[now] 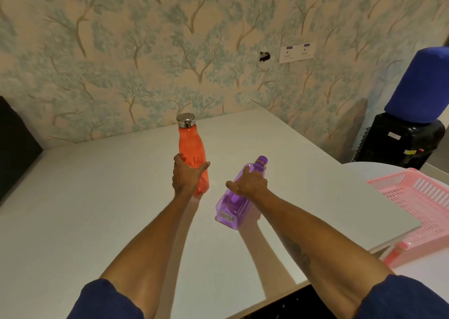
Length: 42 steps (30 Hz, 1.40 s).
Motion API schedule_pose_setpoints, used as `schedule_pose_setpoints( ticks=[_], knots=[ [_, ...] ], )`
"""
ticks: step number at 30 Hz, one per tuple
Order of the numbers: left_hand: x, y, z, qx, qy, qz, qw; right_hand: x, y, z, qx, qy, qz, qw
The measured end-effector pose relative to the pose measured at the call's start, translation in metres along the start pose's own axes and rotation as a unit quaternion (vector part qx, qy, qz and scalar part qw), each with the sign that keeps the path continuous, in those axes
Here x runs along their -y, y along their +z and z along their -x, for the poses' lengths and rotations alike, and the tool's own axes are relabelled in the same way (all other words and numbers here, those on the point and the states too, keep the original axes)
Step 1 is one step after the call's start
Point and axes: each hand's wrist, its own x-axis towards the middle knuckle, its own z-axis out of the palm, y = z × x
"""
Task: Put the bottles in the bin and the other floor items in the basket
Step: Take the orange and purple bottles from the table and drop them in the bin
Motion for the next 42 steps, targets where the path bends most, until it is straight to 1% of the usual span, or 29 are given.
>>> schedule_pose_setpoints(
  ticks=[5,10,15,17,27,31,35,42],
  knots=[
    [0.004,0.003,0.000,0.004,0.009,0.023,1.000,-0.007,-0.001,0.003,0.013,0.025,-0.118,0.993],
    [0.007,-0.003,0.018,-0.003,0.023,0.024,0.999,-0.015,0.006,0.009,0.009,0.041,-0.199,0.979],
    [0.010,-0.013,0.050,-0.007,0.024,0.012,1.000,-0.031,0.002,0.033,-0.012,0.014,-0.147,0.989],
    [0.011,-0.016,0.062,-0.009,0.025,0.006,1.000,-0.041,0.002,0.043,-0.020,-0.003,-0.142,0.990],
    [-0.016,-0.017,0.198,-0.008,0.043,0.008,0.999,-0.136,-0.025,0.129,-0.080,-0.070,-0.134,0.985],
    [-0.029,-0.011,0.257,0.019,0.068,0.014,0.997,-0.184,-0.038,0.168,-0.100,-0.067,-0.142,0.983],
    [-0.041,0.006,0.313,0.059,0.088,0.030,0.994,-0.231,-0.045,0.200,-0.112,-0.042,-0.164,0.979],
    [-0.039,0.045,0.397,0.146,0.139,0.038,0.979,-0.296,-0.031,0.242,-0.121,0.003,-0.196,0.973]
  ],
)
